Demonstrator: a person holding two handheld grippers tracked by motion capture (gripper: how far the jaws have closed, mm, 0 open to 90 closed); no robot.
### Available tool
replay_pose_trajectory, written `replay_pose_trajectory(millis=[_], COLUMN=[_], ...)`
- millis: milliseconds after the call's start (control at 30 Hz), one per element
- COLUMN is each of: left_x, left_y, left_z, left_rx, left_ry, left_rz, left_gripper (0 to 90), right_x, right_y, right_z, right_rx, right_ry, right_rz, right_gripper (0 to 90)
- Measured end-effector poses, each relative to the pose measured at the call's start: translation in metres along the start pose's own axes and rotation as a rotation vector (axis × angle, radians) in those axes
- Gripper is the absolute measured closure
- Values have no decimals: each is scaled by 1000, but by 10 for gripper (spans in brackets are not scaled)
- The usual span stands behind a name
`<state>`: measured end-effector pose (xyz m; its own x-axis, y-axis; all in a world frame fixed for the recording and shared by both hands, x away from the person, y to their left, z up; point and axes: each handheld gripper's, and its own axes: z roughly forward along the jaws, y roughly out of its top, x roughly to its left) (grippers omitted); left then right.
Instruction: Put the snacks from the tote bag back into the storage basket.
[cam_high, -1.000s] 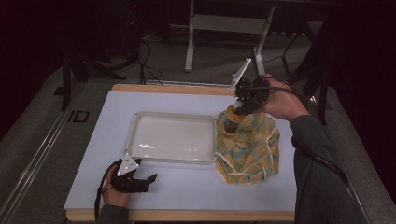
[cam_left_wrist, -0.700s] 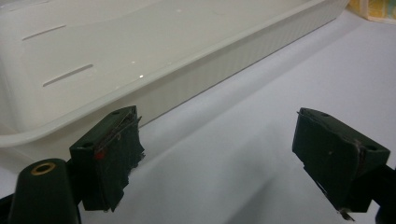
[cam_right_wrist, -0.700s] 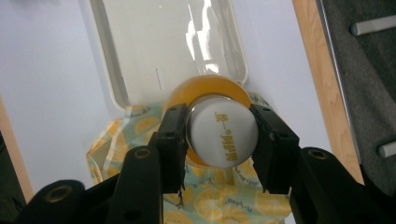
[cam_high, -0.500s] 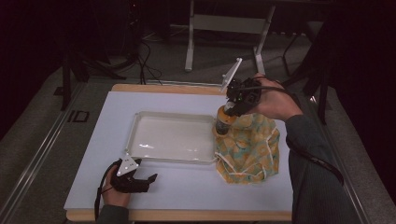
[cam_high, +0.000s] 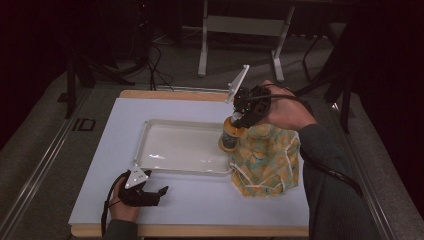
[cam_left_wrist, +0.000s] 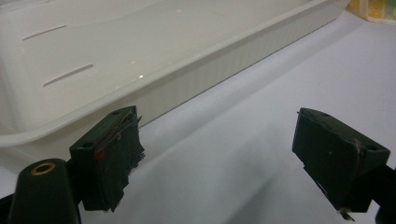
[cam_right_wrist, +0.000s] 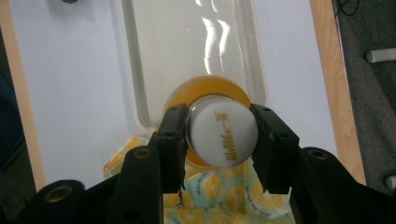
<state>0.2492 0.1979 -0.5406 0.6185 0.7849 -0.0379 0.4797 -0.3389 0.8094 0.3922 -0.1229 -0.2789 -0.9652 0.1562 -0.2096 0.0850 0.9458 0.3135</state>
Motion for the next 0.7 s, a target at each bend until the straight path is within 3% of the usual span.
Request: replay_pose_trajectory(millis=[300,700], left_x=[0,0], left_y=[0,0], left_z=[0,0], left_rx=[3,1], left_ry=[-2,-2], left_rz=[-1,-2], left_gripper=[156,156], right_x=[5,15], right_y=[5,9], right_z=[10,22], right_rx=[0,4], right_ry=[30,36], right_rz=[-17,-40], right_gripper=[589,588])
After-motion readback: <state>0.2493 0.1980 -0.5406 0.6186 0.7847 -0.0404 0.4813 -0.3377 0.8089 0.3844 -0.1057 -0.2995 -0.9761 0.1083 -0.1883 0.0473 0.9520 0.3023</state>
